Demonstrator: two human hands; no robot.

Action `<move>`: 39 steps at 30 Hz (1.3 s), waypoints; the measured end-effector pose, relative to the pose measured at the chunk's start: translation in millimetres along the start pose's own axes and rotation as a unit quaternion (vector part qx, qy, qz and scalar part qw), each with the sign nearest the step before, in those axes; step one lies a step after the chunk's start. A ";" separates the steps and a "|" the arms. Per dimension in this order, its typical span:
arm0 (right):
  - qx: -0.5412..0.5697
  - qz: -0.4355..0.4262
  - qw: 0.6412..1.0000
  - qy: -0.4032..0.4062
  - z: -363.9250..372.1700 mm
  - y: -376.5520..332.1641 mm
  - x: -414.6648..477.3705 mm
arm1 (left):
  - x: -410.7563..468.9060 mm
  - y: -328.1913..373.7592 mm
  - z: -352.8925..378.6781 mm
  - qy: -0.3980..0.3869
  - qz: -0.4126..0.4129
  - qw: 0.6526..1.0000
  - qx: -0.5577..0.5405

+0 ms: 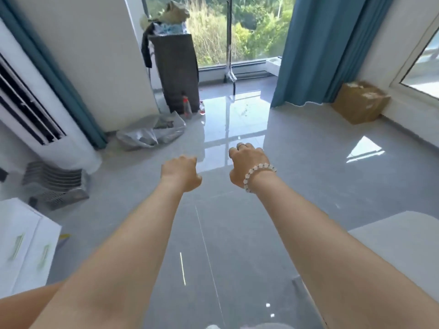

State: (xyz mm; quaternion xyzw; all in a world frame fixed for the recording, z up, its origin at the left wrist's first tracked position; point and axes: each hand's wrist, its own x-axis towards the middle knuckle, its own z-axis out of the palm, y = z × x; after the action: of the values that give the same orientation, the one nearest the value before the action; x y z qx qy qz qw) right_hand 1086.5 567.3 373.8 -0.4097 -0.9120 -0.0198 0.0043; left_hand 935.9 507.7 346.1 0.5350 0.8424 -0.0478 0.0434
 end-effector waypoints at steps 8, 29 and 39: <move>0.033 -0.111 0.993 0.002 2.8 -101.8 106.3 | 31.4 -118.1 -12.1 0.025 -0.097 0.995 0.014; 0.025 -0.482 0.876 0.000 -26.3 -313.2 318.2 | 70.1 -309.9 -26.5 0.062 -0.448 0.891 -0.020; 0.001 -0.581 0.813 -0.040 2.3 -404.0 342.5 | 45.3 -362.3 11.9 -0.008 -0.551 0.833 -0.042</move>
State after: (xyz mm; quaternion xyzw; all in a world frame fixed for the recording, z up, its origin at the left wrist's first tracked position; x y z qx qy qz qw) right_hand 557.1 555.1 366.5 0.1965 -0.9795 -0.0011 -0.0441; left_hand 588.9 393.5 341.1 -0.0209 0.9985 -0.0327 0.0392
